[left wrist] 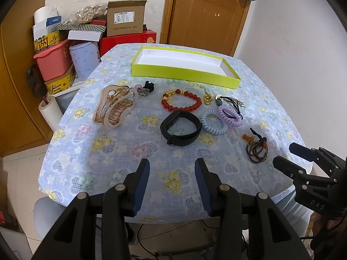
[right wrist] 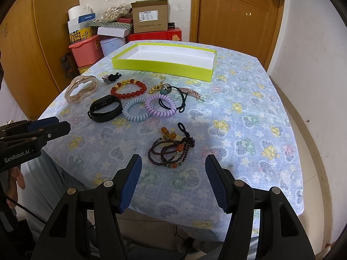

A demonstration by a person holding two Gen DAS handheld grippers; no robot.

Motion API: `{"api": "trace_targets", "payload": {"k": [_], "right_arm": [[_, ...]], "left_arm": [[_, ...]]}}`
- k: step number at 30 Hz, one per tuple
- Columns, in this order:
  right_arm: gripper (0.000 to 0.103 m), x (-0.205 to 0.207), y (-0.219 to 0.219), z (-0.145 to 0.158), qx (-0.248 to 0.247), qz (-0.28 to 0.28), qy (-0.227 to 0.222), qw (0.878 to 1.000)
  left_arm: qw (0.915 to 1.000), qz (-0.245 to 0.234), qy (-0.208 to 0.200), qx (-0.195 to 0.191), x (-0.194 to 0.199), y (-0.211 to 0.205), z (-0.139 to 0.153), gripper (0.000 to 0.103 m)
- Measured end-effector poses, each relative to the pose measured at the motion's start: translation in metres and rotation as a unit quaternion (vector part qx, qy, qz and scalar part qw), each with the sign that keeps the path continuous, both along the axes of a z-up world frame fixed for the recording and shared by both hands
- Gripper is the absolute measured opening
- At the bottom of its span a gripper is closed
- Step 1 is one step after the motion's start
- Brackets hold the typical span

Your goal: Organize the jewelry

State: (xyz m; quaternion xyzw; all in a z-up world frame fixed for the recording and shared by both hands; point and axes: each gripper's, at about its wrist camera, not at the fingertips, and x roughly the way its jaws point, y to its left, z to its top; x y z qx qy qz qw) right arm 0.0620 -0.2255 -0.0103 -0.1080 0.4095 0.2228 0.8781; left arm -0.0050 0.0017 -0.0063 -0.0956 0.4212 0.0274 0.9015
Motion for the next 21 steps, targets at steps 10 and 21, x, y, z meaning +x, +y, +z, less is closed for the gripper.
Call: {"api": "trace_targets", "payload": {"k": [10, 21], "right_arm": [[0.061, 0.0001, 0.0005, -0.0001, 0.000, 0.000, -0.001, 1.000], [0.061, 0.0014, 0.0024, 0.0027, 0.006, 0.002, -0.001, 1.000]], "left_arm": [[1.0000, -0.003, 0.001, 0.005, -0.0002, -0.0015, 0.0013, 0.045], [1.0000, 0.000, -0.004, 0.008, -0.0017, 0.0021, 0.0019, 0.045]]}}
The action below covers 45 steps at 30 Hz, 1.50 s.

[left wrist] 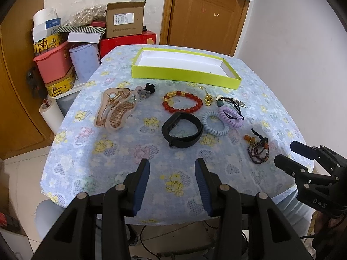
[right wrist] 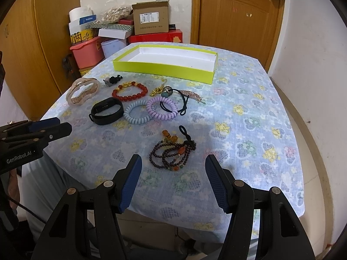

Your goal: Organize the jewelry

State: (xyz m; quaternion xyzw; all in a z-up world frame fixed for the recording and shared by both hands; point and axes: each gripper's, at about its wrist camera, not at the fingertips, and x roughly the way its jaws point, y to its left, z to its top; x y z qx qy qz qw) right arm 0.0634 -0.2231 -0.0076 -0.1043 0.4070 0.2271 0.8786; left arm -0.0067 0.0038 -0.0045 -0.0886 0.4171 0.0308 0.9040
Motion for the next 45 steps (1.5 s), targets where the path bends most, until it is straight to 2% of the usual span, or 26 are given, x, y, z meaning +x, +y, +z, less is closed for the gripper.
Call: {"api": "trace_targets", "payload": {"k": [5, 9, 18, 27, 35, 42, 43, 45], "right_arm": [[0.061, 0.003, 0.001, -0.001, 0.003, 0.005, 0.002, 1.000], [0.069, 0.006, 0.002, -0.001, 0.007, 0.010, 0.002, 1.000], [0.069, 0.019, 0.005, -0.003, 0.012, 0.017, 0.008, 1.000], [0.069, 0.034, 0.007, -0.009, 0.014, 0.021, 0.018, 1.000], [0.069, 0.043, 0.004, -0.017, 0.010, 0.010, 0.028, 1.000], [0.069, 0.047, 0.004, -0.019, 0.007, 0.006, 0.031, 0.999], [0.069, 0.047, 0.004, -0.020, 0.006, 0.006, 0.032, 0.999], [0.069, 0.048, 0.004, -0.021, 0.005, 0.005, 0.032, 0.999]], "left_arm": [[1.0000, 0.007, -0.003, 0.002, 0.000, 0.007, 0.001, 0.045], [0.9998, 0.018, -0.010, 0.007, 0.006, 0.018, 0.006, 0.049], [0.9984, 0.045, -0.022, 0.026, 0.021, 0.055, 0.008, 0.054], [0.9987, 0.033, -0.021, 0.032, 0.050, 0.087, -0.005, 0.058], [0.9996, -0.010, -0.016, 0.023, 0.074, 0.088, -0.017, 0.058], [0.9995, -0.013, -0.021, 0.019, 0.087, 0.093, -0.022, 0.057], [0.9995, -0.011, -0.025, 0.018, 0.086, 0.094, -0.022, 0.056], [0.9993, -0.011, -0.031, 0.015, 0.086, 0.095, -0.021, 0.046]]}}
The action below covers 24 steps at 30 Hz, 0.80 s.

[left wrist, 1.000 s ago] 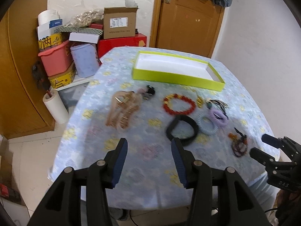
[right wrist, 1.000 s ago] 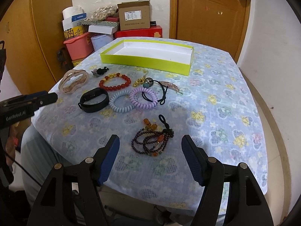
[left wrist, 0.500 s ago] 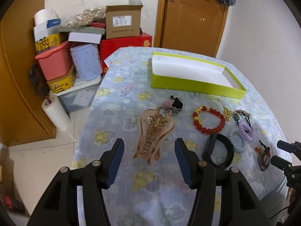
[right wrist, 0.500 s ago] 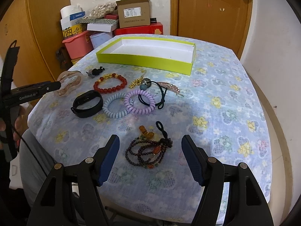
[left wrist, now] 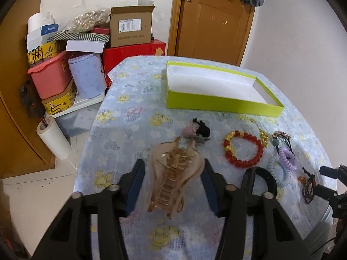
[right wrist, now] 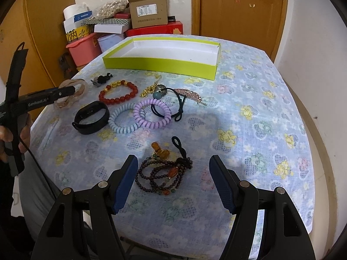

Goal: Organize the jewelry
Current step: 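Grasp the rose-gold claw clip with the left tool while the right tool grasps the dark beaded bracelets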

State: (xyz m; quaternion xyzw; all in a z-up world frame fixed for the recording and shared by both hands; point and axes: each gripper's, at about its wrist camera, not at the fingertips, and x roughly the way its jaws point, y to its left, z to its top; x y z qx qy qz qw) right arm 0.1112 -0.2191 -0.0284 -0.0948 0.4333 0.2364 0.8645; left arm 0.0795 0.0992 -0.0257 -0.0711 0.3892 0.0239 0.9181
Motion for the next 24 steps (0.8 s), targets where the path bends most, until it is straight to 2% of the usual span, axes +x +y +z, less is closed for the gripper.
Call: {"api": "trace_targets", "payload": {"k": [6, 7, 8, 9, 22, 23, 24], "right_arm": [[0.069, 0.001, -0.001, -0.003, -0.001, -0.003, 0.002, 1.000], [0.069, 0.001, -0.001, -0.003, -0.001, -0.003, 0.002, 1.000], [0.069, 0.001, -0.001, -0.003, 0.000, -0.003, 0.002, 1.000], [0.069, 0.001, -0.002, -0.002, 0.001, -0.005, 0.001, 1.000], [0.068, 0.005, -0.010, -0.009, 0.016, -0.014, 0.016, 1.000], [0.064, 0.005, -0.009, -0.010, 0.018, -0.012, 0.019, 1.000], [0.056, 0.006, -0.008, -0.011, 0.019, -0.009, 0.022, 1.000]], "left_arm": [[1.0000, 0.005, -0.007, 0.004, 0.000, 0.000, -0.001, 0.045], [0.9999, 0.007, -0.007, 0.005, 0.000, 0.000, -0.001, 0.042], [0.9999, 0.011, -0.007, 0.008, -0.001, 0.000, -0.001, 0.032], [0.9999, 0.011, -0.006, 0.006, -0.001, 0.000, -0.001, 0.031], [0.9997, 0.013, -0.023, 0.001, -0.015, -0.012, 0.014, 0.029], [0.9996, 0.012, -0.024, 0.000, -0.016, -0.013, 0.015, 0.029], [0.9996, 0.012, -0.025, 0.000, -0.017, -0.014, 0.016, 0.029]]}}
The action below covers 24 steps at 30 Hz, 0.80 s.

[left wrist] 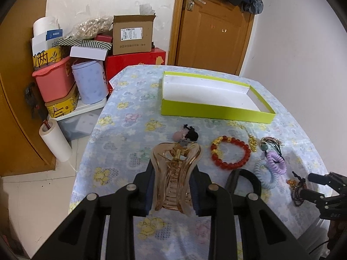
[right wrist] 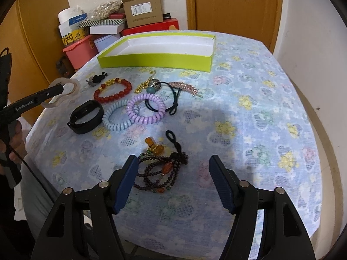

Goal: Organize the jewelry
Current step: 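Grasp the rose-gold claw clip with the left tool while the right tool grasps the dark beaded bracelets, then carry both held items into the lime-green tray and open both tools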

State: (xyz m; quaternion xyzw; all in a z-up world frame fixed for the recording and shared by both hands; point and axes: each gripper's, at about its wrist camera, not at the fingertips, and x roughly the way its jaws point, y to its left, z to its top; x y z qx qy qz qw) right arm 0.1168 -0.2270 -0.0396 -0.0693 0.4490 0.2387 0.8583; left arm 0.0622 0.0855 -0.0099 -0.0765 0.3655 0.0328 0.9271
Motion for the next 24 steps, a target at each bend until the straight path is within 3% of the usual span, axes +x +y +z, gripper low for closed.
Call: {"api": "trace_targets", "payload": {"k": [2, 5, 8, 9, 24], "right_arm": [[0.043, 0.000, 0.003, -0.003, -0.004, 0.005, 0.006, 1.000], [0.036, -0.002, 0.006, -0.005, -0.011, 0.011, 0.003, 1.000], [0.013, -0.002, 0.005, -0.005, -0.011, 0.014, 0.004, 1.000], [0.011, -0.002, 0.005, -0.004, -0.009, 0.015, 0.005, 1.000], [0.010, -0.004, -0.005, 0.026, 0.023, 0.019, -0.029, 0.999]], "left_arm": [[1.0000, 0.000, -0.003, -0.001, -0.002, -0.001, 0.003, 0.029], [1.0000, -0.001, -0.006, -0.002, -0.004, -0.003, 0.006, 0.029], [1.0000, -0.003, -0.009, -0.002, -0.006, -0.006, 0.009, 0.029], [0.9999, -0.004, -0.010, -0.002, -0.007, -0.007, 0.010, 0.029], [0.9992, -0.026, -0.029, 0.002, -0.016, -0.032, 0.033, 0.029]]}}
